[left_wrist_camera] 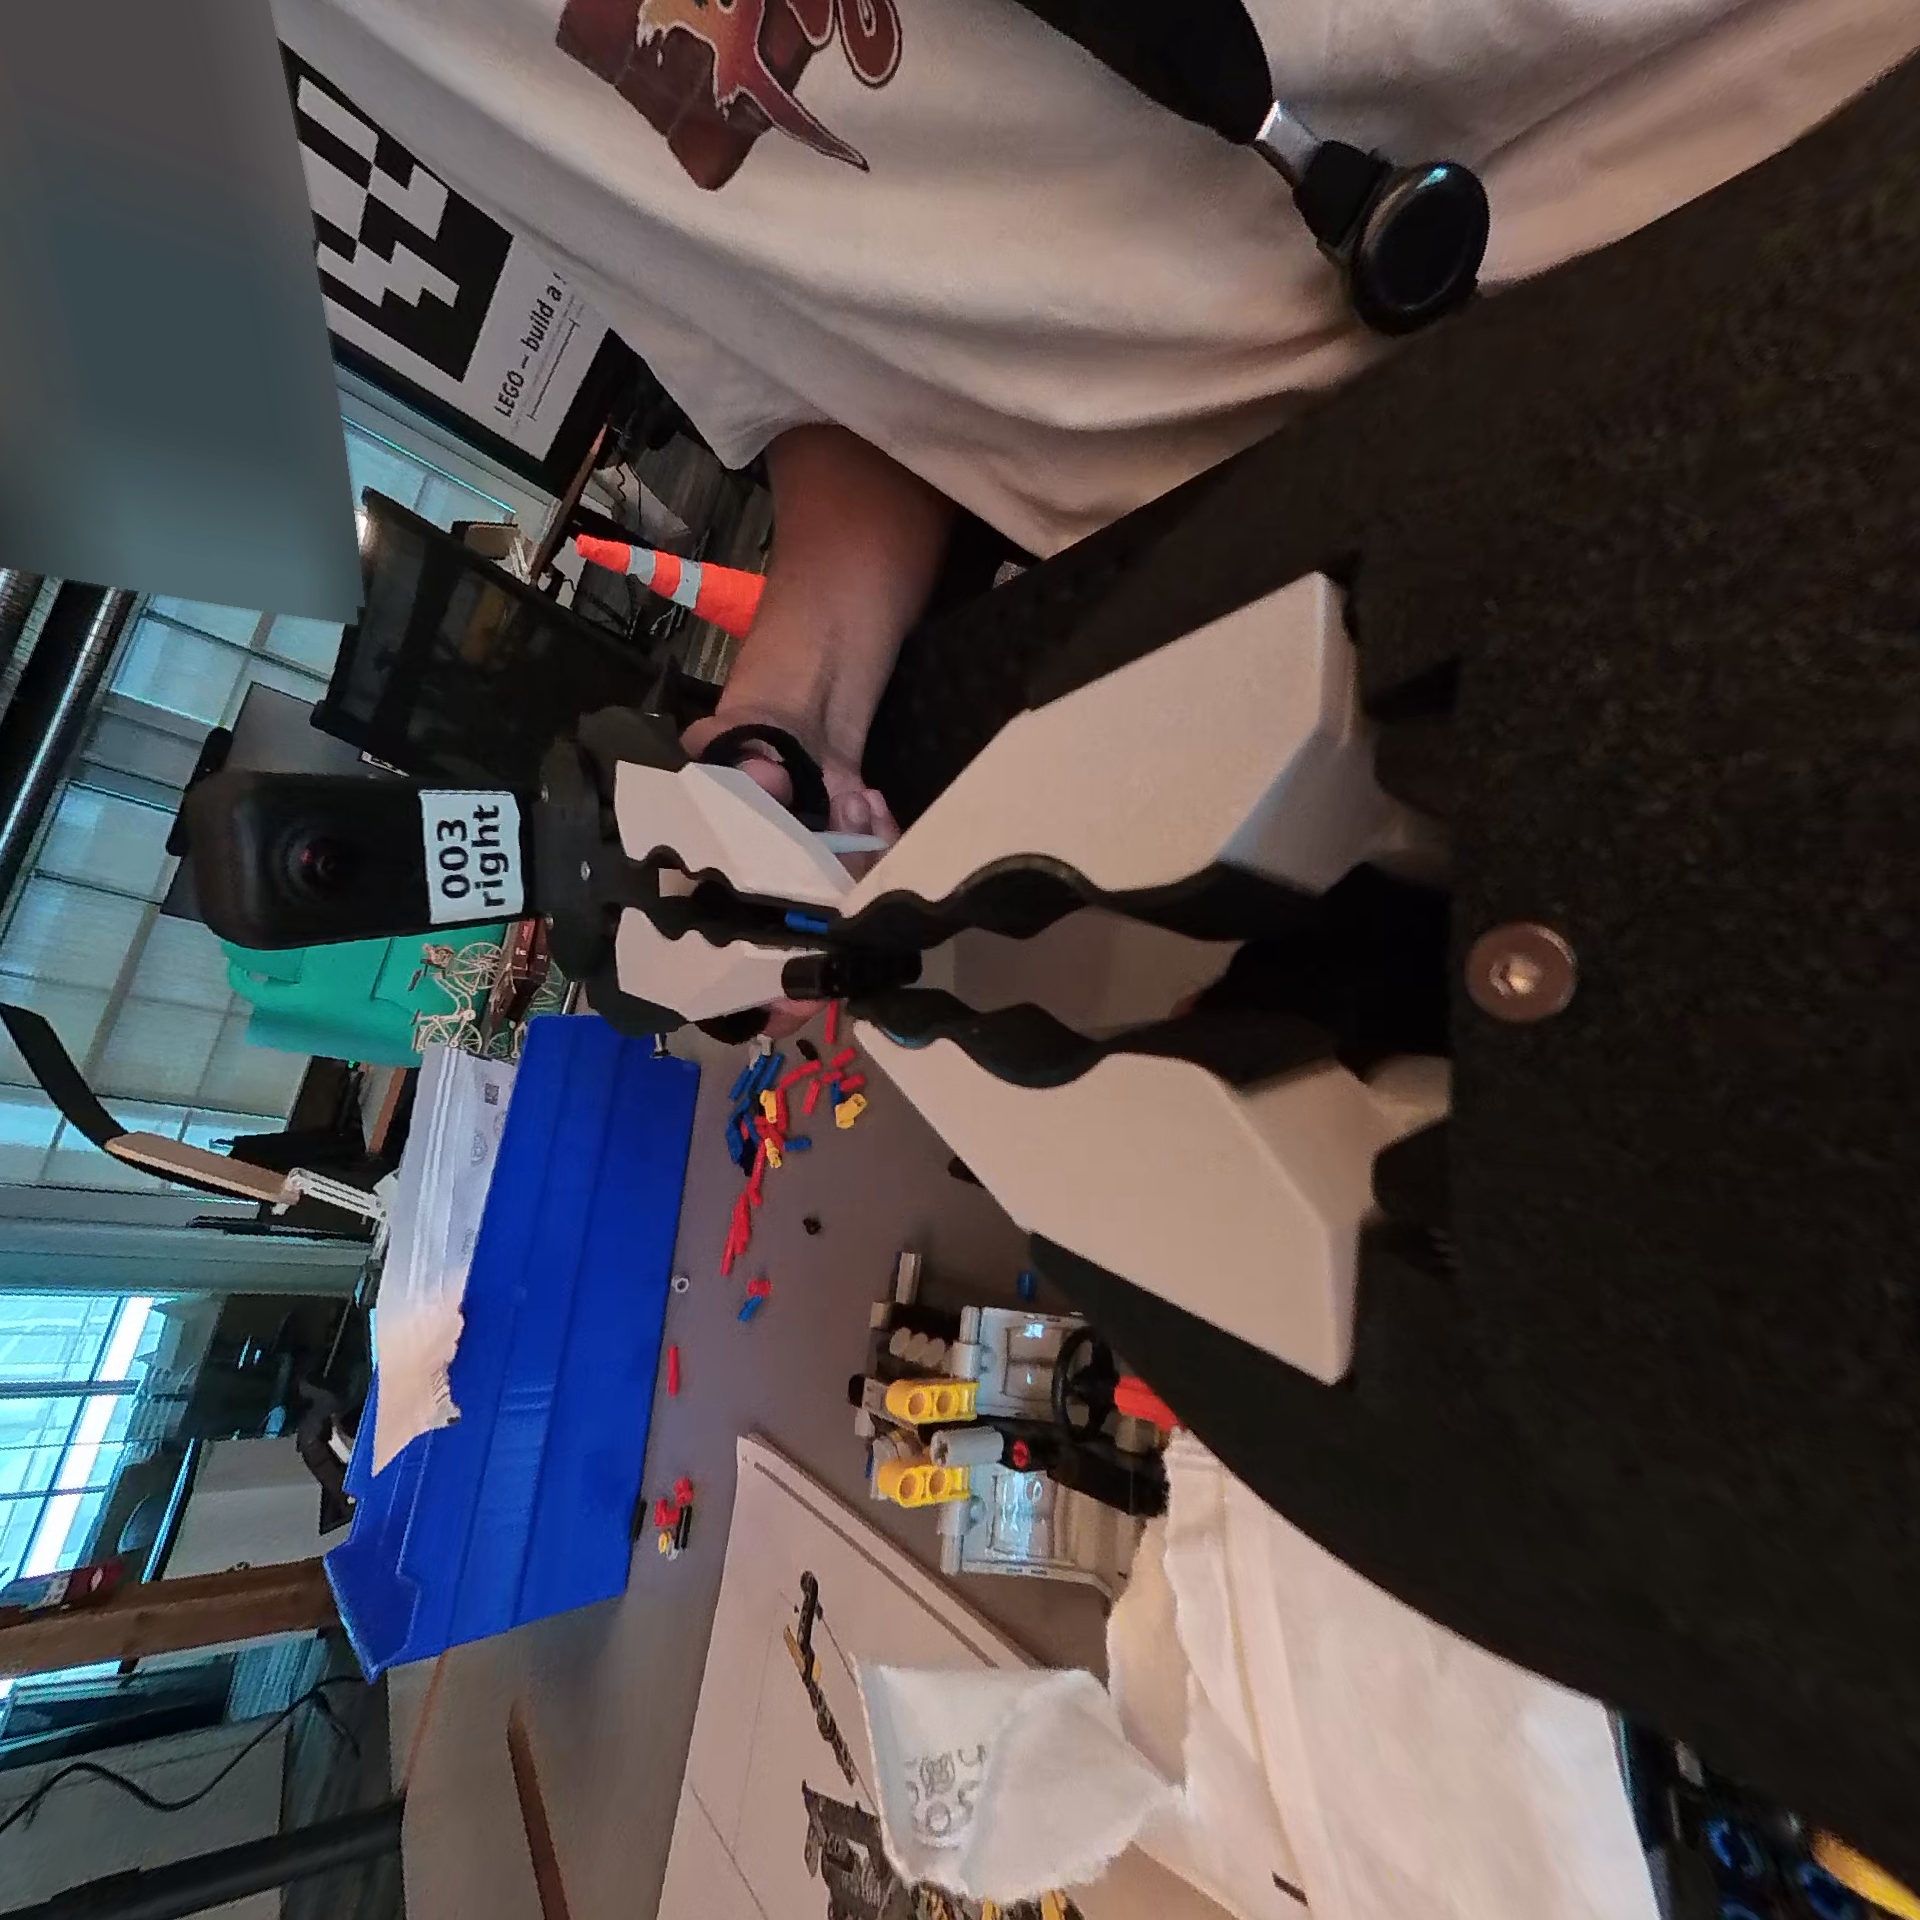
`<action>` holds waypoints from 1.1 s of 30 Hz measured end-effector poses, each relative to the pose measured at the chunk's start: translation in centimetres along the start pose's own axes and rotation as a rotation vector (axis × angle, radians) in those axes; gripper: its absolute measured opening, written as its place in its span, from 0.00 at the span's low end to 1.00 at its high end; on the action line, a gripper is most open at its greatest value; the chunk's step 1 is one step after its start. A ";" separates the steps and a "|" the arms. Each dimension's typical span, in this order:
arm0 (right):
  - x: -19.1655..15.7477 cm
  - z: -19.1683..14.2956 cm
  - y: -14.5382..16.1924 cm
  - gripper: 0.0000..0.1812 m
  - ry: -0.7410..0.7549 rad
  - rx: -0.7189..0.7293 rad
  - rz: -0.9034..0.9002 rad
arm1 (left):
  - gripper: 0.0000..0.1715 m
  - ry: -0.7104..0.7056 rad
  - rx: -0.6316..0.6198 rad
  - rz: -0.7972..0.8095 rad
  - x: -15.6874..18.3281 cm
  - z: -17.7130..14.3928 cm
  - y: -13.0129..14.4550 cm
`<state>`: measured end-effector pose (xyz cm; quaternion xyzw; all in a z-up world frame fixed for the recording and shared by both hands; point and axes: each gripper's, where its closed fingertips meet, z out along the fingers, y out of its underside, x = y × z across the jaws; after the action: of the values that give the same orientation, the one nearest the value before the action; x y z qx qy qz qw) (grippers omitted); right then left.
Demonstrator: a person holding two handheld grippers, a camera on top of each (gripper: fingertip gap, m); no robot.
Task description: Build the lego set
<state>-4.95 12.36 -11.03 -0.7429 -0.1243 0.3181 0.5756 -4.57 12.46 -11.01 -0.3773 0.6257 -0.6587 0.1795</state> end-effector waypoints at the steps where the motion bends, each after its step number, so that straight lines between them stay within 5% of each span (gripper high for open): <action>1: 0.1 0.0 0.0 0.02 0.004 -0.001 -0.002 | 0.03 -0.003 -0.004 -0.001 -0.1 0.0 0.0; 33: -0.4 0.0 0.1 0.02 -0.014 -0.012 -0.034 | 0.03 0.023 0.005 -0.042 0.2 0.2 0.2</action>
<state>-5.27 12.15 -11.05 -0.7418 -0.1426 0.3129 0.5757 -4.62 12.12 -11.13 -0.3824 0.6180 -0.6682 0.1592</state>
